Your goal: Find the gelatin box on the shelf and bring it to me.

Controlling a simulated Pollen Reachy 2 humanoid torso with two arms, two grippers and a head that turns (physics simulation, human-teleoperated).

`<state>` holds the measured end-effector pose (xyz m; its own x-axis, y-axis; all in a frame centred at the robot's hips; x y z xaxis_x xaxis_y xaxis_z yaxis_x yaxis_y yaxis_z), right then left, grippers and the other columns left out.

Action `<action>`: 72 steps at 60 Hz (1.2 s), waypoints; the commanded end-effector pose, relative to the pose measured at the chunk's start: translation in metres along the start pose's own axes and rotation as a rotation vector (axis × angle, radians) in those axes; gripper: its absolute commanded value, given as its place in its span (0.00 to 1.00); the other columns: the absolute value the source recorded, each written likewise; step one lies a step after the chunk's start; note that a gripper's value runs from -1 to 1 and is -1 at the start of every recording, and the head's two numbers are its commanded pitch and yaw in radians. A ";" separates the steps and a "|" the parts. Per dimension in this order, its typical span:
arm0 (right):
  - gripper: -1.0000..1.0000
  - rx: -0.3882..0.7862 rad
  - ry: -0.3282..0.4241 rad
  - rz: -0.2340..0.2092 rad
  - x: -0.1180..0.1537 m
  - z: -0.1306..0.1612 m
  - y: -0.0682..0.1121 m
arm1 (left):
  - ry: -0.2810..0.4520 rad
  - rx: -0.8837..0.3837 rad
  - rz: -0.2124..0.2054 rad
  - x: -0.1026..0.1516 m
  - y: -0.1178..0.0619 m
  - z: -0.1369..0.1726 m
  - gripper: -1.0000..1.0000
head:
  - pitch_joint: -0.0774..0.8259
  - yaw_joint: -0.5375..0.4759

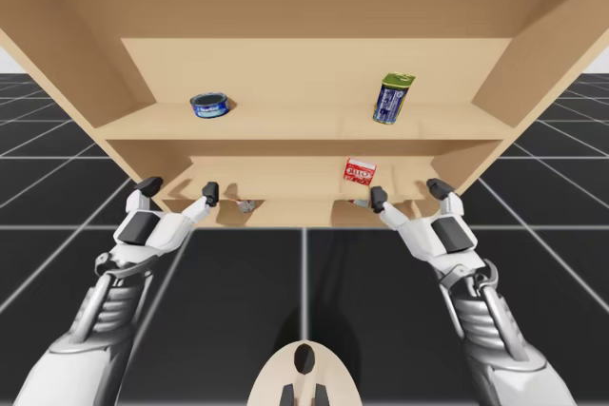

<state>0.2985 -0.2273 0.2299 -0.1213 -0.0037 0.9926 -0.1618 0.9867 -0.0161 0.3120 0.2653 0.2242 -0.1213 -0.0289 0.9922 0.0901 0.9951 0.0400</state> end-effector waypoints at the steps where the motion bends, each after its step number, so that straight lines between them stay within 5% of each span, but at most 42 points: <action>1: 0.00 0.019 0.004 -0.018 0.003 0.002 0.007 | 0.004 -0.008 0.005 0.001 -0.002 0.001 0.00 | 0.56 0.30; 32: 0.00 0.158 0.098 -0.085 0.018 -0.035 0.033 | 0.006 -0.005 0.010 0.000 -0.002 0.000 0.00 | 0.56 0.30; 72: 0.00 0.162 0.194 -0.050 -0.015 -0.102 0.043 | 0.009 0.000 0.012 -0.001 0.000 -0.001 0.00 | 0.56 0.32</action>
<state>0.3825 -0.1794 0.2306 0.0639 0.0010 0.9980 -0.3052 0.9521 0.0186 0.3132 0.2647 0.2231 -0.1103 -0.0192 0.9937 0.0933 0.9952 0.0296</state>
